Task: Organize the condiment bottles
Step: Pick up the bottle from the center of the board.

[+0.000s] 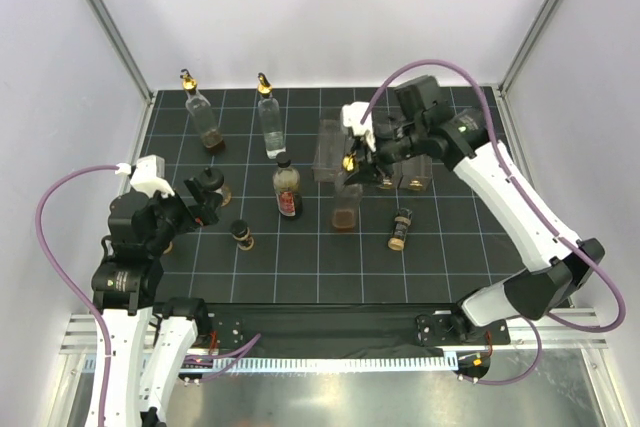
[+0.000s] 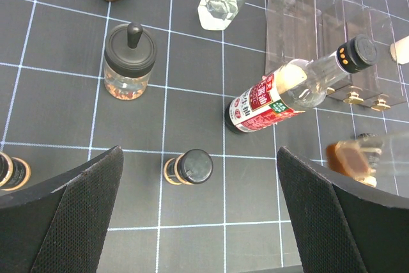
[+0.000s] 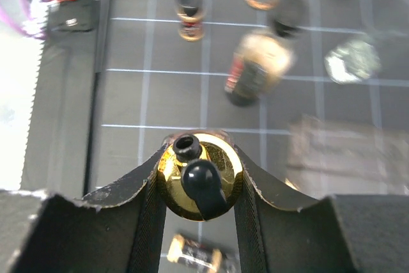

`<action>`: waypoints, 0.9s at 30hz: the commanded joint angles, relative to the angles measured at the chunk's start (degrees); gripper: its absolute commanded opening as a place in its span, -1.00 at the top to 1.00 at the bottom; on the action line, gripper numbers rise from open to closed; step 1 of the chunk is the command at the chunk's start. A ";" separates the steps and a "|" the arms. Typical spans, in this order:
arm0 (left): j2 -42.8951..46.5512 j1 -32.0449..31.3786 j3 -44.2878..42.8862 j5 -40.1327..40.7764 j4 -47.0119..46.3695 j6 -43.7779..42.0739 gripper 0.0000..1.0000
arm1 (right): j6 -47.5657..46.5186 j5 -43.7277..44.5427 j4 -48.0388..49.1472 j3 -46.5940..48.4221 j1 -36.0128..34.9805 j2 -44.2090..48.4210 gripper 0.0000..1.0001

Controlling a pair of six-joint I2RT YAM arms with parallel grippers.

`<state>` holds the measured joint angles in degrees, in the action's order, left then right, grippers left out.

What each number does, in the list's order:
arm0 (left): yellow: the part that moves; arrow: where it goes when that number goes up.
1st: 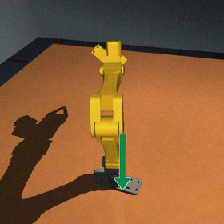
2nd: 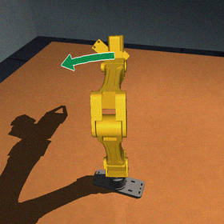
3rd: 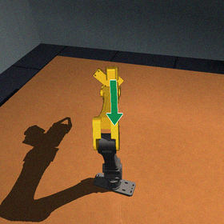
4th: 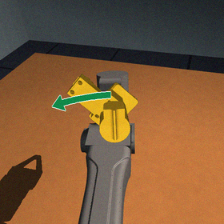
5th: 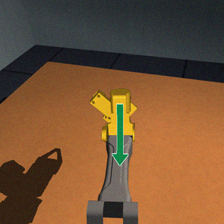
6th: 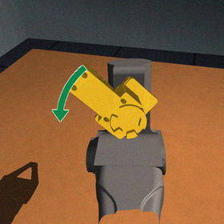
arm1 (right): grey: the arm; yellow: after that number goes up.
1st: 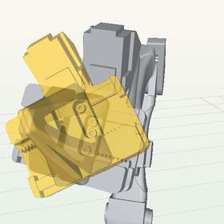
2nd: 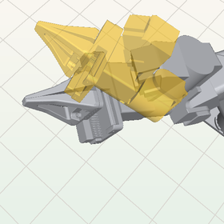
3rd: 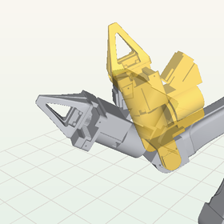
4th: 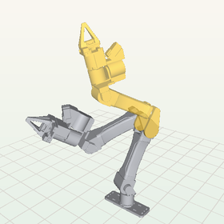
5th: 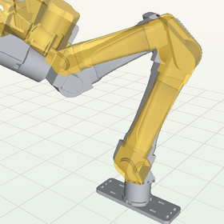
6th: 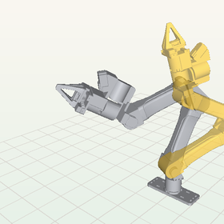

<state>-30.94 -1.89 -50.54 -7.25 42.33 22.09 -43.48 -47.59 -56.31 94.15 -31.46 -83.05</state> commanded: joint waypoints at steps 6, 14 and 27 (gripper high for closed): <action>0.18 -0.13 -1.93 -0.14 -0.23 -0.38 -0.99 | 2.80 2.94 0.95 16.04 12.29 -1.59 0.92; 0.35 -0.22 -1.93 0.22 0.21 -0.55 -0.99 | -0.28 5.22 1.56 21.33 21.17 -7.47 0.92; -0.17 -0.13 -1.84 0.48 -0.14 -0.55 -0.99 | -3.97 3.56 3.75 28.89 30.58 -17.32 0.92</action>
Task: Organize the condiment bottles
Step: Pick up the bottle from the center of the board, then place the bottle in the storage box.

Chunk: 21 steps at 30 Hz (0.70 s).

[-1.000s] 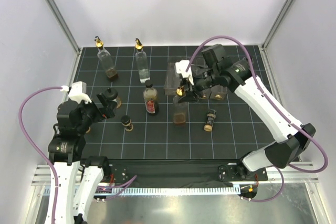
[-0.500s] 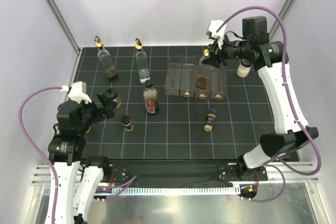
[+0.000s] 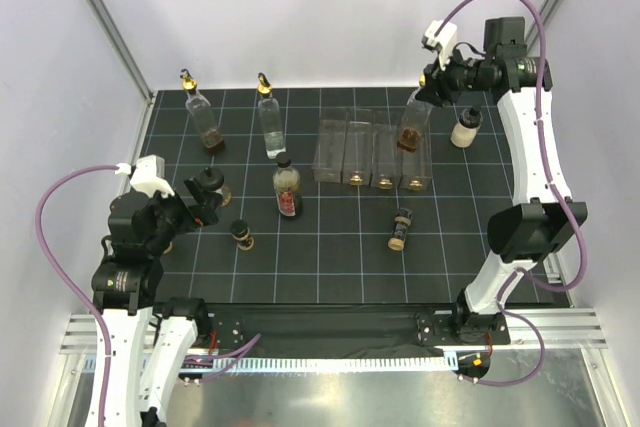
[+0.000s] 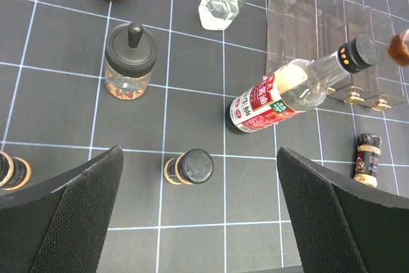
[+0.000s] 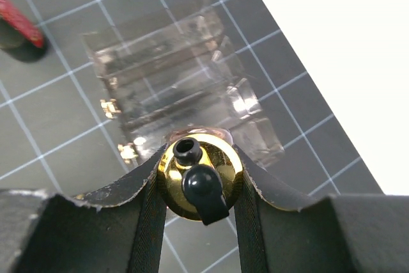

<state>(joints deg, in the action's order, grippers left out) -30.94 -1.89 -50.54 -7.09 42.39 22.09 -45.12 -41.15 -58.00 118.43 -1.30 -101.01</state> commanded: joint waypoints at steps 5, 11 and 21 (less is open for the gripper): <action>-0.17 -0.13 -2.01 0.68 -0.03 -0.55 -1.00 | -3.22 -4.73 7.45 4.97 2.44 -2.17 0.92; -0.44 -0.13 -2.28 1.12 -0.03 -0.55 -0.99 | -3.92 -5.96 8.43 7.34 4.11 -5.42 0.92; -1.49 -0.22 -1.57 1.64 -1.34 -0.47 -1.00 | -4.89 -11.32 9.74 8.13 5.61 -9.46 0.92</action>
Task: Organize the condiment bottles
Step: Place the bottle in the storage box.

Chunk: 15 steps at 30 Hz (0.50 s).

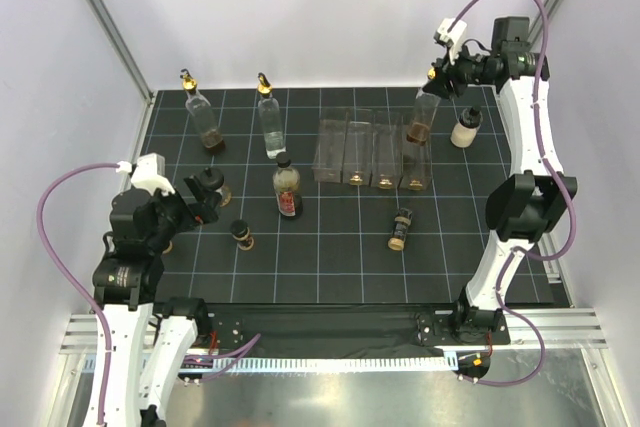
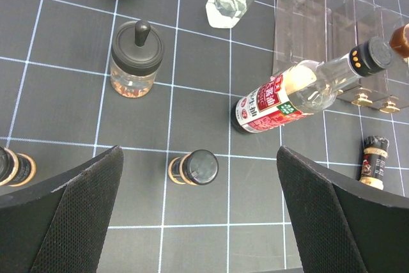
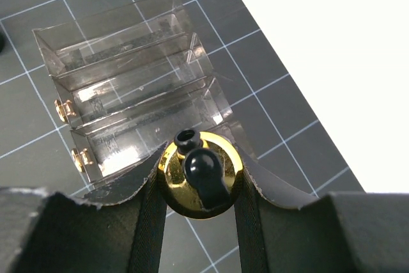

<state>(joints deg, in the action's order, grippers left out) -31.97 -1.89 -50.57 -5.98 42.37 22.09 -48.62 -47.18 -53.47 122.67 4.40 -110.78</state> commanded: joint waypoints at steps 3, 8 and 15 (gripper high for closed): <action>-0.81 -0.13 -1.29 0.44 -2.03 -0.47 -0.99 | -2.00 -5.73 5.75 3.89 -0.01 -0.75 0.92; -1.61 -0.13 -1.46 0.35 -2.64 -0.64 -0.99 | -4.64 -8.01 6.27 4.15 0.52 -2.68 0.92; -2.49 -0.13 -1.38 0.09 -3.61 -0.64 -0.99 | -8.15 -10.74 7.42 5.74 1.13 -6.20 0.92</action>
<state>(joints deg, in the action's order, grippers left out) -34.13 -1.89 -50.57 -6.00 41.78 22.09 -53.10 -52.71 -51.59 124.44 4.97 -117.58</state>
